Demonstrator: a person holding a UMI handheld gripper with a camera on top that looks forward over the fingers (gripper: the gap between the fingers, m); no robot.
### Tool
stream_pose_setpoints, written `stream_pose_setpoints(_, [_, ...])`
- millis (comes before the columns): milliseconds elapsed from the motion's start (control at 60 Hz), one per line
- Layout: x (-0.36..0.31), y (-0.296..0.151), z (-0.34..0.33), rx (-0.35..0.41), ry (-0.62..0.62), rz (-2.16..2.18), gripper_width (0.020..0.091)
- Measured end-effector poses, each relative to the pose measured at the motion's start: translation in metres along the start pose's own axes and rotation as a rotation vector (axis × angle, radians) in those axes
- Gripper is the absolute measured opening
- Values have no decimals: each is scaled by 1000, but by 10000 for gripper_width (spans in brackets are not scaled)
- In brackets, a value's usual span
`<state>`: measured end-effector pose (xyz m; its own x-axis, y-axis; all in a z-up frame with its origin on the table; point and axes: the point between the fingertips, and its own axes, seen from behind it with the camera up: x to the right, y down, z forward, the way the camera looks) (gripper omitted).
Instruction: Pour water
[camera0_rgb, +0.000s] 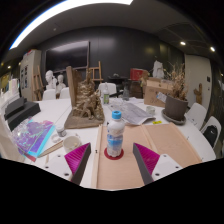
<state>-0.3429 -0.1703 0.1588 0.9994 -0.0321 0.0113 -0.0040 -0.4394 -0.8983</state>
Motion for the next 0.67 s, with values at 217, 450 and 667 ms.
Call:
stream_pose_setpoints(217, [-23, 6, -116, -46, 29, -13, 855])
stream_pose_setpoints(450, [-30, 10, -174, -52, 64, -63, 854])
stream_pose_setpoints(667, [-30, 15, -182, -70, 56, -41, 856])
